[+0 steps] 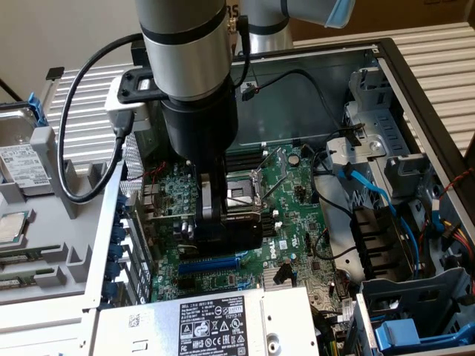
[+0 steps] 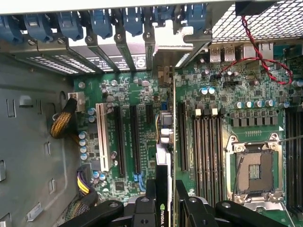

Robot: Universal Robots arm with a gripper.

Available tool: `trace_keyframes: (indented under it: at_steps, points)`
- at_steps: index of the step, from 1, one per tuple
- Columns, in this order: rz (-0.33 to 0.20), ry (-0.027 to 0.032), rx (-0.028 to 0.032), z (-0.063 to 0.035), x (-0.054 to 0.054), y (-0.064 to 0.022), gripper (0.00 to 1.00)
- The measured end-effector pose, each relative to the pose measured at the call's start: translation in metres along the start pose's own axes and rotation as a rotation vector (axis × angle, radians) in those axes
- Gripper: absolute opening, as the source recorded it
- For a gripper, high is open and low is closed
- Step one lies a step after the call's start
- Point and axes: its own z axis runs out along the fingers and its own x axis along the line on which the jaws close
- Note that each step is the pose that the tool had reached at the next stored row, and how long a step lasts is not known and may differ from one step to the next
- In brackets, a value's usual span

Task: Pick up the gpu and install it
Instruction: 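Insert the gpu into the slot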

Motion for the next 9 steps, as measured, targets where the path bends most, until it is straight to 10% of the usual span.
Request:
trace_keyframes:
  at_steps: [9]
  points:
    - [0.0,0.0001,0.0,0.0035,0.0004,0.0045,0.26]
